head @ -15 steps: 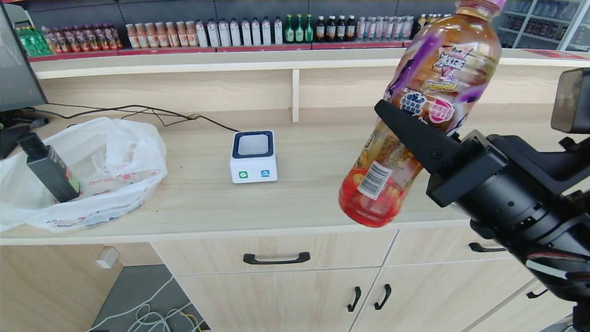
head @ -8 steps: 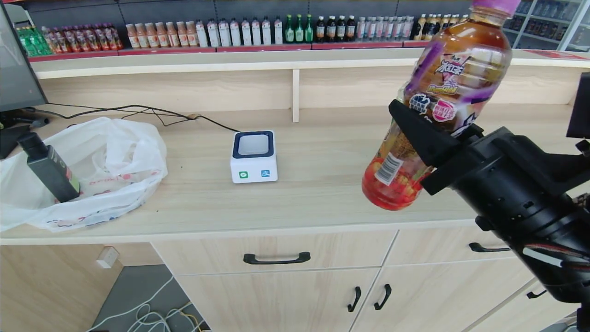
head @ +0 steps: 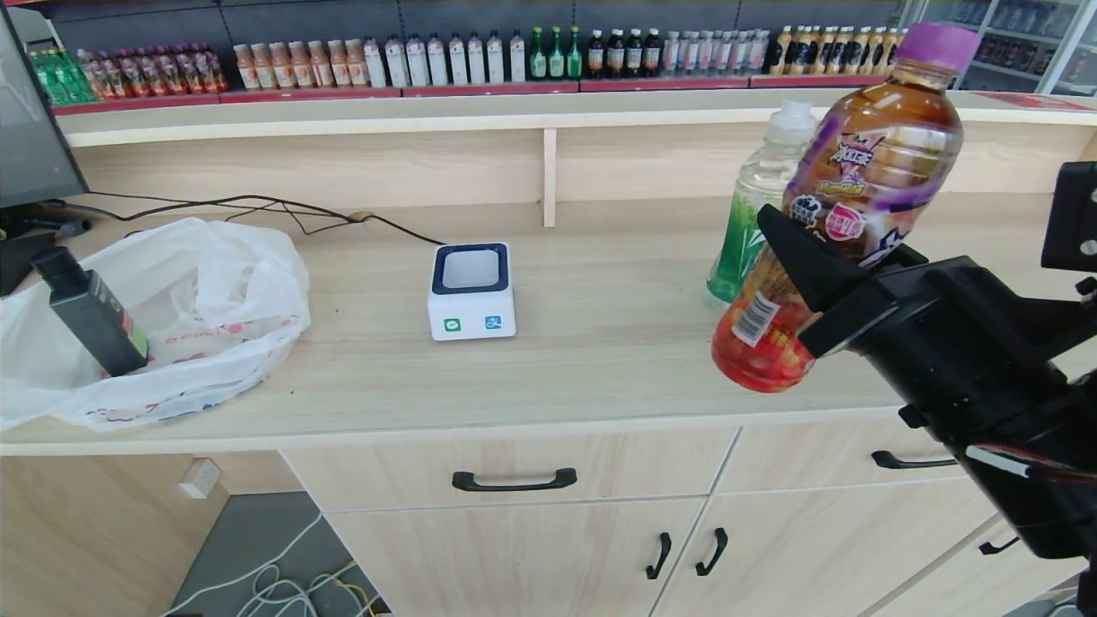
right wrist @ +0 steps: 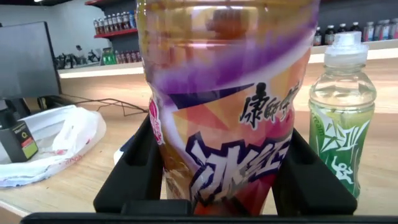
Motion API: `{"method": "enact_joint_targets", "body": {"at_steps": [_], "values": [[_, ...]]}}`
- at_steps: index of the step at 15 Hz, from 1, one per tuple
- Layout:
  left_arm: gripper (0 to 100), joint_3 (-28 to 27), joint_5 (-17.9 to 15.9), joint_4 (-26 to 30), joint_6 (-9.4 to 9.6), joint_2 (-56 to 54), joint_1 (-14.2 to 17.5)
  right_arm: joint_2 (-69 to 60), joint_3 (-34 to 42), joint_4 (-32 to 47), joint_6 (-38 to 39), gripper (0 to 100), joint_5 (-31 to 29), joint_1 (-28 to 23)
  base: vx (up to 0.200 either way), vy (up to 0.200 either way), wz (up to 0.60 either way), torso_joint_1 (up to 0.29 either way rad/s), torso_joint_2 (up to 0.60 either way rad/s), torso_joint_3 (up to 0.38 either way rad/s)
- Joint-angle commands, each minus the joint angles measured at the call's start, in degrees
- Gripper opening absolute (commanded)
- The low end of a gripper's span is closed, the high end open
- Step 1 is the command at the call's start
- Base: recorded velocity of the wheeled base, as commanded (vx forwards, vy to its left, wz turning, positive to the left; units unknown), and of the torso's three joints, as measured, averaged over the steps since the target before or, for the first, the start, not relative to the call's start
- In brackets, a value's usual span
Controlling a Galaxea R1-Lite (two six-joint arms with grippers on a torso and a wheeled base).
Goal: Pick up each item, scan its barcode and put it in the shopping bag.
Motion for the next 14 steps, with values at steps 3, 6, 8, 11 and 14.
{"method": "enact_joint_targets", "body": {"at_steps": [3,6,8,11,14], "values": [[100,0.00,0.01,0.00,-0.01,0.01,0.02,0.29,1.26,1.24,1.91,0,1.41,-1.97,0.000,0.000,0.00,0.000,0.00,0.000],[100,0.00,0.01,0.00,-0.01,0.01,0.02,0.46,0.73,2.29,3.23,0,4.58,-5.58,0.000,0.000,0.00,0.000,0.00,0.000],[100,0.00,0.01,0.00,-0.01,0.01,0.02,0.37,-0.41,2.29,3.14,0,7.04,-7.34,0.000,0.100,0.00,0.001,0.00,0.001],[100,0.00,0.10,0.00,-0.27,0.01,0.02,1.25,0.03,2.29,4.29,0,7.13,-7.51,0.000,0.200,0.00,-0.001,0.00,0.006],[100,0.00,0.10,0.00,-0.36,0.01,0.02,1.60,0.21,1.76,4.37,0,7.13,-7.60,0.000,0.200,0.00,0.009,0.00,-0.004]]}}
